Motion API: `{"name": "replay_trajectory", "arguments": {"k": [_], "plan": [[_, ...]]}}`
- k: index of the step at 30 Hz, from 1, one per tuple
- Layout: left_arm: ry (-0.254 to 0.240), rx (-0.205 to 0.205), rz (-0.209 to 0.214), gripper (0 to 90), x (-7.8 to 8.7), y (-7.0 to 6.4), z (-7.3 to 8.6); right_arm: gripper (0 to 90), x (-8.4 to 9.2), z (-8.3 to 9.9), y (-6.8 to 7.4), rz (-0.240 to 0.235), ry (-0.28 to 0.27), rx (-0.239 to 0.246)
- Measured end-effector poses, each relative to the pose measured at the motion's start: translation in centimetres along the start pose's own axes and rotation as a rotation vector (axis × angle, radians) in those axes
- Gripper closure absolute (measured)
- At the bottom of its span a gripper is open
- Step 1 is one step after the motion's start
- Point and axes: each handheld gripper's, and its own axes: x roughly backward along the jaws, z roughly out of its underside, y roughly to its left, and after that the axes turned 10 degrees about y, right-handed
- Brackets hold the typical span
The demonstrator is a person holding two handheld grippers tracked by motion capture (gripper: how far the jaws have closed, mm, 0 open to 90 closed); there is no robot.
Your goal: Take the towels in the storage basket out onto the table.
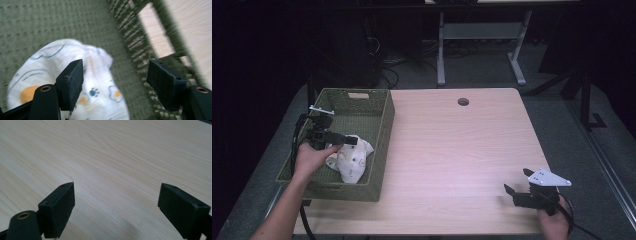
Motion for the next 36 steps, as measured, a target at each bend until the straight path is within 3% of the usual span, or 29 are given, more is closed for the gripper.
{"name": "replay_trajectory", "arguments": {"k": [2,4,8,9,11,16,19,21,24,29,36], "plan": [[0.026,0.003,-0.06,29.9,-0.4,0.2,-0.1,13.7,0.0,0.0,0.0,-0.001,0.001,0.0],[0.067,0.027,-0.092,30.5,-0.9,0.6,-0.3,13.7,0.0,0.0,0.0,0.0,-0.001,0.006],[0.122,0.035,-0.149,30.9,-1.8,1.1,-0.6,13.7,0.0,0.0,0.0,0.0,-0.004,0.004],[0.17,0.032,-0.192,31.4,-2.4,1.2,-0.8,13.7,0.0,0.0,0.0,-0.004,0.001,-0.002],[0.188,0.038,-0.202,31.2,-2.8,1.1,-0.9,13.7,0.0,0.0,0.1,-0.003,0.001,-0.002],[0.296,0.044,-0.266,31.3,-4.6,1.2,-1.4,13.7,0.0,-0.1,0.1,-0.001,-0.002,0.005],[0.351,0.054,-0.284,31.5,-5.7,1.2,-1.5,13.7,0.0,-0.1,0.1,0.0,-0.002,0.005],[0.384,0.037,-0.325,33.9,-6.3,1.2,-1.6,13.7,0.0,0.0,0.0,-0.002,-0.002,0.008],[0.409,0.028,-0.351,36.6,-6.8,1.2,-1.6,13.7,0.0,-0.1,0.1,-0.003,-0.003,0.011],[0.409,0.004,-0.377,46.1,-7.1,0.9,-1.5,13.7,0.0,-0.1,0.2,-0.004,-0.004,0.013],[0.411,-0.01,-0.378,56.3,-7.0,0.6,-1.5,13.7,0.0,-0.2,0.3,-0.004,-0.001,0.013]]}}
